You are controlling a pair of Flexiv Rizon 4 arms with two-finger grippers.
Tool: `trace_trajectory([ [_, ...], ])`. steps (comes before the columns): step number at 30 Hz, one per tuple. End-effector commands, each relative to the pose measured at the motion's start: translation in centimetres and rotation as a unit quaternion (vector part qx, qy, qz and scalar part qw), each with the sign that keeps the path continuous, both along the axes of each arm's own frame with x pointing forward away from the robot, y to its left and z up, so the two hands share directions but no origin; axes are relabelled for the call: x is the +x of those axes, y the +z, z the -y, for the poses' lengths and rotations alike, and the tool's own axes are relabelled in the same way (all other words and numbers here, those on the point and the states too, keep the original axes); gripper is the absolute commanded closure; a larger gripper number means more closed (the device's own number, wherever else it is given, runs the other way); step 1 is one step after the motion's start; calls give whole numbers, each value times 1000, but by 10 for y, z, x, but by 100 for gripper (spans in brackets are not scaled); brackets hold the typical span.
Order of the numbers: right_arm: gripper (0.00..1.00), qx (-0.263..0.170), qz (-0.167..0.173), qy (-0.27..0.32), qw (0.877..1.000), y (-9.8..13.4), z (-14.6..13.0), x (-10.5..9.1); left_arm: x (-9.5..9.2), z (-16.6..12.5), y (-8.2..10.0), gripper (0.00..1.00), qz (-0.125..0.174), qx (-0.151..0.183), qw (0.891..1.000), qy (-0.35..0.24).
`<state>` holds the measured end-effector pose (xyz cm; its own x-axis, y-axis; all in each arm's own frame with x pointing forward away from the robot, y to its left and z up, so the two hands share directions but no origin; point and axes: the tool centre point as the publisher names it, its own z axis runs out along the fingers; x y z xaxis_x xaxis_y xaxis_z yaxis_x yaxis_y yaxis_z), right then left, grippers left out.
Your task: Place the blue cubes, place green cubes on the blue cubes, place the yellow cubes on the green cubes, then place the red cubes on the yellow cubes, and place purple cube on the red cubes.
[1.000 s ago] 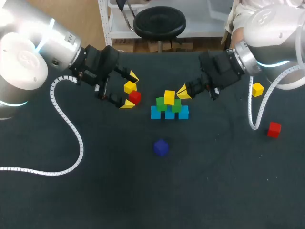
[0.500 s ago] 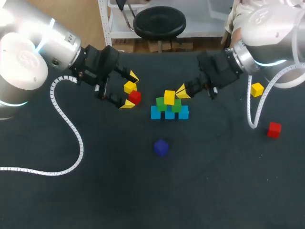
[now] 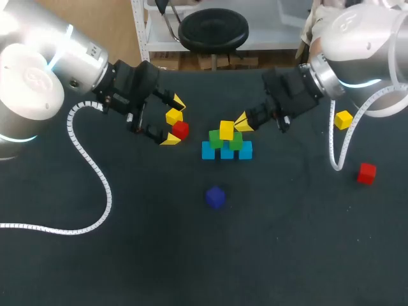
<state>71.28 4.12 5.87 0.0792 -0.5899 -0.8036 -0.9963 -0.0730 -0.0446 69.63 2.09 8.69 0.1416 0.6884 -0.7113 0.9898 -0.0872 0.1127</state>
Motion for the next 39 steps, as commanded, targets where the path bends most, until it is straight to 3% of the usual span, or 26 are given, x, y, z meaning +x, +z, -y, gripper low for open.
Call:
trace_trajectory([
  [1, 100, 0, 0, 0, 1000, 0, 0, 0, 2, 1, 0, 0, -2, 3, 1000, -1],
  [39, 100, -12, 2, -1, 1000, -5, 1, 3, 2, 1, 0, 0, -2, 3, 1000, -1],
])
